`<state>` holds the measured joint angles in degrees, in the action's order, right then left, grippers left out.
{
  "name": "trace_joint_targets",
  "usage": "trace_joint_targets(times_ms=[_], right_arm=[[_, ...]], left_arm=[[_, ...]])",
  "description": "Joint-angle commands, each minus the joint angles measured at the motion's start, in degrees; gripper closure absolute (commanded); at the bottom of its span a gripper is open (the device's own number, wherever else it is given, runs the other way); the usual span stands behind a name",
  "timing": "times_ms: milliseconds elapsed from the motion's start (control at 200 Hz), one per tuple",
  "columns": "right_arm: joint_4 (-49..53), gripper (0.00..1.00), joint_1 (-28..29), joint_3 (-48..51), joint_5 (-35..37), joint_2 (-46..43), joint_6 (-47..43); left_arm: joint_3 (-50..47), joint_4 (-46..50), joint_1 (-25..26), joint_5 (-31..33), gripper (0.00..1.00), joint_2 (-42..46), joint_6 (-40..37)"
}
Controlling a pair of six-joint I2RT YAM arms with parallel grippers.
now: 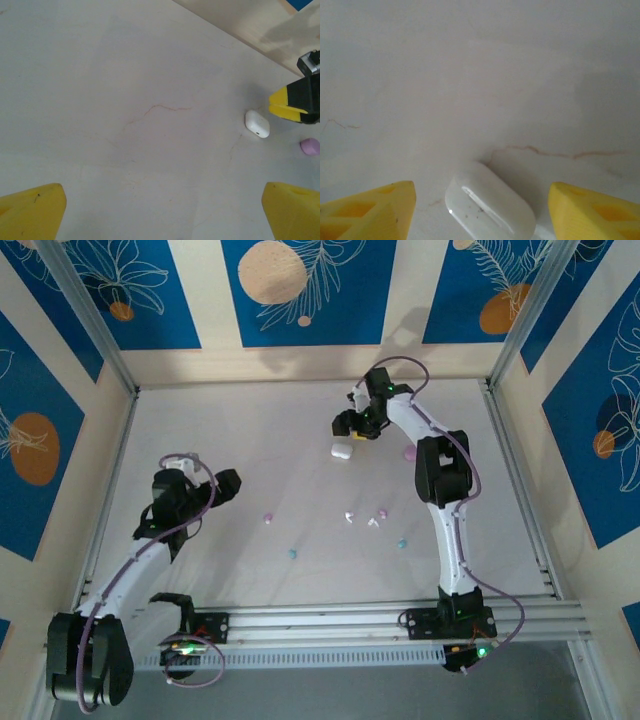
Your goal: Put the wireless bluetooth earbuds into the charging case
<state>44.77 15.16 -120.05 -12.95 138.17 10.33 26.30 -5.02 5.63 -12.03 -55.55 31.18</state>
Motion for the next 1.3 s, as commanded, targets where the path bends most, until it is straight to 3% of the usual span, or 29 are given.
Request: trace_joint_targets(times_ms=[0, 505, 740, 1055, 1296], right_arm=[[5.6, 0.32, -0.1, -4.5, -3.3, 3.0, -3.9], [7.7, 0.32, 3.1, 0.0, -5.6, 1.1, -11.7], [5.8, 0.33, 6.3, 5.2, 1.8, -2.6, -14.9], [2.0, 0.31, 11.5, 10.6, 20.1, -4.4, -15.6], [2.6, 0.33, 13.0, 10.7, 24.0, -3.4, -10.8]], left_arm=[[0.2, 1.0, -0.3, -1.6, 0.00, 0.7, 0.1], [1.4, 1.9, -0.4, -2.8, 0.00, 1.1, 0.4], [1.5, 2.5, -0.3, -2.6, 0.00, 1.8, 0.4], [1.4, 2.4, -0.3, -2.7, 0.00, 2.1, 0.5], [1.5, 3.0, -0.4, -2.8, 0.00, 2.3, 0.9]])
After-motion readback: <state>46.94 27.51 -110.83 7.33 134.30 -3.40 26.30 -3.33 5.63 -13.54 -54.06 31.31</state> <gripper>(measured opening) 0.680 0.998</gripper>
